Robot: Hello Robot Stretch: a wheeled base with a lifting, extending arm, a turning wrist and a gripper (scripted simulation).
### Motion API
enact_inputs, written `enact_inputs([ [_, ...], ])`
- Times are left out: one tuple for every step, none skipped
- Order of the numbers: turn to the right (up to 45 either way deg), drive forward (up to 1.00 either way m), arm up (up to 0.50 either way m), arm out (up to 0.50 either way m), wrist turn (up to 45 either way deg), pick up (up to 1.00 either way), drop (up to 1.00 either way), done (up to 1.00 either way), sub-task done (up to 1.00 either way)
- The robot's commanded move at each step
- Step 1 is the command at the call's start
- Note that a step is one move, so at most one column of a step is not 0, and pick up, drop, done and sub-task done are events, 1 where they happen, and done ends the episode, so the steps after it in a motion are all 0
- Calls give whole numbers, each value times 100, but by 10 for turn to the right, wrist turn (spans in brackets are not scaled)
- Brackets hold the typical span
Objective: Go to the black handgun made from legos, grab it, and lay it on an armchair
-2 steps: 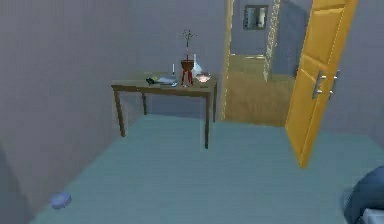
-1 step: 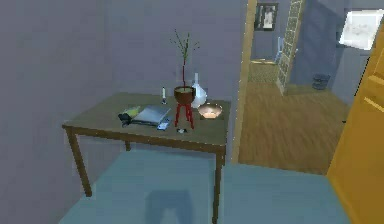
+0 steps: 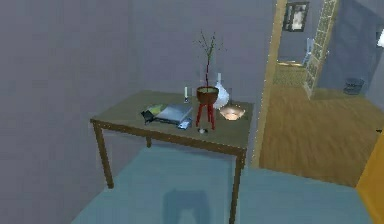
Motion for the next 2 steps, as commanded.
enact_inputs([
  [0,55,0,0,0,0,0,0,0],
  [-450,0,0,0,0,0,0,0,0],
])
